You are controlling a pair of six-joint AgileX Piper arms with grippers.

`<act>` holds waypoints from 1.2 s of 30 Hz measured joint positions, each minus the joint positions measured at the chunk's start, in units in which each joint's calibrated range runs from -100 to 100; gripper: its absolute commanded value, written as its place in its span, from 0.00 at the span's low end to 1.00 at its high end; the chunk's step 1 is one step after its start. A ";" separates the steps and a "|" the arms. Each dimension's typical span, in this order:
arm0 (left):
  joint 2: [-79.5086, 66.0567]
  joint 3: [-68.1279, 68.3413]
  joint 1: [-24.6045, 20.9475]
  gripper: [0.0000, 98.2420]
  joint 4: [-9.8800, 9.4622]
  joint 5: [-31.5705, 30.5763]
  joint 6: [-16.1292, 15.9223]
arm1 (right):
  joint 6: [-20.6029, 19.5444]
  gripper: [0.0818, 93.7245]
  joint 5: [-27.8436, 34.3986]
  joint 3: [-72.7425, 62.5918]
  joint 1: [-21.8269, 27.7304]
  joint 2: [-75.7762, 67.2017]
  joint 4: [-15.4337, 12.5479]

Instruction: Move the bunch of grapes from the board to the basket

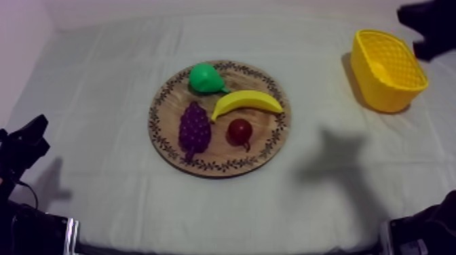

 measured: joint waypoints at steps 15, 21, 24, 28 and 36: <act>0.00 0.00 0.00 0.00 0.00 0.00 0.00 | -9.74 0.00 16.34 -37.02 -9.42 29.40 -2.53; 0.00 0.00 0.00 0.00 0.00 0.00 0.00 | -15.27 0.00 23.98 -48.98 -13.55 39.25 -0.42; 0.00 0.00 0.00 0.00 0.00 0.00 0.00 | -17.59 0.00 28.13 -54.54 -15.29 43.86 0.49; 0.00 0.00 0.00 0.00 0.00 0.00 0.00 | -20.35 0.00 33.47 -61.22 -17.25 49.90 1.39; 0.00 0.00 0.00 0.00 0.00 0.00 0.00 | -26.16 0.00 39.21 -70.28 -20.04 60.08 2.82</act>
